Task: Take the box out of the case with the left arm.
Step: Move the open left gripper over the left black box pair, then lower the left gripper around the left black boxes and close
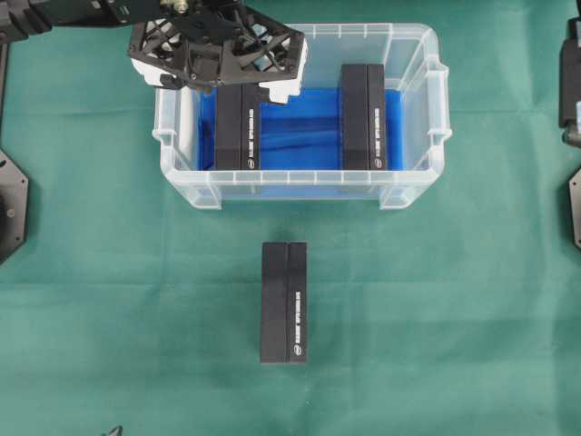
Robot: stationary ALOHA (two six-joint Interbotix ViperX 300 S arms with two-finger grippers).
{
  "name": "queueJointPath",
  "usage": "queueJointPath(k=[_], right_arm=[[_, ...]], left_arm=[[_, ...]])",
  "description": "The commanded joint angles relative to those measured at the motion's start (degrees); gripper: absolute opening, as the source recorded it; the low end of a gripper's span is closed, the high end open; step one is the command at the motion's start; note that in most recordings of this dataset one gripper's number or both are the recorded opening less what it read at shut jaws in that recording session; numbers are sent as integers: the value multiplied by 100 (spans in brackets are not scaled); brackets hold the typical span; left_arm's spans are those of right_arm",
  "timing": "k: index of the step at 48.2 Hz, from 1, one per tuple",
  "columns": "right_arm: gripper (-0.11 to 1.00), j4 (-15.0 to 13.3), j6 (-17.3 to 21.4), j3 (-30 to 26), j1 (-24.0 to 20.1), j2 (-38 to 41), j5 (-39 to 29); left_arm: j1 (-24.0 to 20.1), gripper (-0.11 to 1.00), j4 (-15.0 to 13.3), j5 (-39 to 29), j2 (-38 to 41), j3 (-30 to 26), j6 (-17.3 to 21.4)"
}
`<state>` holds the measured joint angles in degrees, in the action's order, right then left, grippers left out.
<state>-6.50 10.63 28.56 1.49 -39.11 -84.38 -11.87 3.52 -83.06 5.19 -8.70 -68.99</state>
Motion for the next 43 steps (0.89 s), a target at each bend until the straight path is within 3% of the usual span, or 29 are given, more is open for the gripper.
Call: queueJointPath(k=[1,31,43], right_arm=[[2,0,18,-53,9,-9,0],[2,0,18,-53,9,-9,0],[2,0,18,-53,9,-9,0]], left_arm=[[0,90,26,0,-167,-70,0],[-18,90,35,0,-176,-26,0],[-35,90,114,70,-176,237,-44]])
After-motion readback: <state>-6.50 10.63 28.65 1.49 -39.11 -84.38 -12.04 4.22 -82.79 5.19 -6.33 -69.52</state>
